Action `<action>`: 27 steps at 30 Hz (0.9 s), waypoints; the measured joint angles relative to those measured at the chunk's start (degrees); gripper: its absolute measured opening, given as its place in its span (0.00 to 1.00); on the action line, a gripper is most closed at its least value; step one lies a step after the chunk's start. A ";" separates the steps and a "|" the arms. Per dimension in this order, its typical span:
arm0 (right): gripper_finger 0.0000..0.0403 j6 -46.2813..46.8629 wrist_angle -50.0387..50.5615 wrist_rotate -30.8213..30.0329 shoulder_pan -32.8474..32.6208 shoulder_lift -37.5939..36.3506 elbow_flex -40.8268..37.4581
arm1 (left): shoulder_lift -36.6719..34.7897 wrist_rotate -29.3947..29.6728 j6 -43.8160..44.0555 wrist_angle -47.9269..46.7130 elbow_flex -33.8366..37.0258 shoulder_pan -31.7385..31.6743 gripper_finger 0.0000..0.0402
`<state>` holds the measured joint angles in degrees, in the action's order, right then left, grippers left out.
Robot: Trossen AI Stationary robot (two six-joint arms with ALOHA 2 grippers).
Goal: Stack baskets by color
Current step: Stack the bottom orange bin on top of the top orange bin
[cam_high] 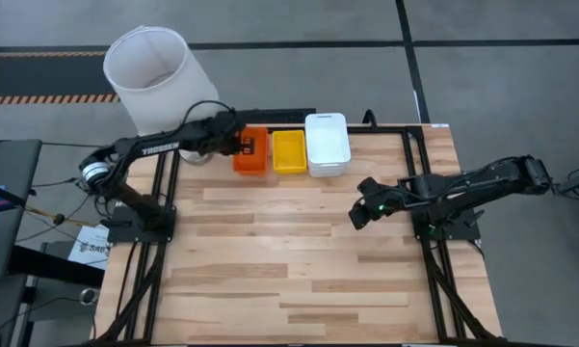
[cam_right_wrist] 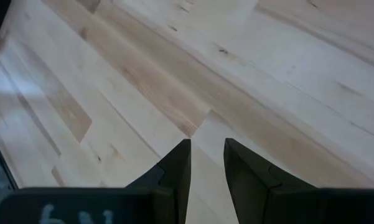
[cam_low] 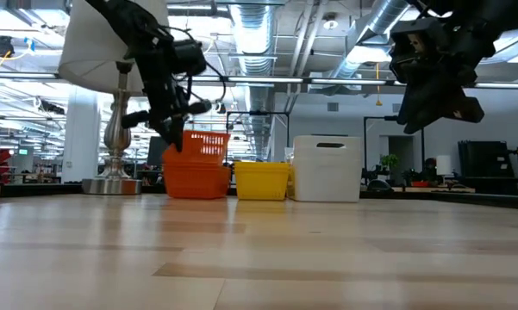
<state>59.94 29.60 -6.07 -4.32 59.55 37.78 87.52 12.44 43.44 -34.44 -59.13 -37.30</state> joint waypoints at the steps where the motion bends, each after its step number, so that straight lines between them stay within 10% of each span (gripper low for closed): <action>1: 0.29 0.00 0.01 0.01 0.00 0.00 0.00 | 0.61 -0.02 0.10 0.27 0.00 0.00 0.00; 13: 0.29 -0.05 -0.01 0.14 -0.02 0.00 0.00 | 1.76 -6.07 -0.05 2.69 0.00 -0.31 0.05; 27: 0.29 -1.79 -0.01 0.18 -0.02 0.00 0.00 | 1.74 -7.29 0.76 0.09 -4.64 -0.31 0.49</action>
<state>58.15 29.59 -5.89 -4.34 59.55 37.78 89.25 5.15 44.19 -34.35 -63.78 -37.60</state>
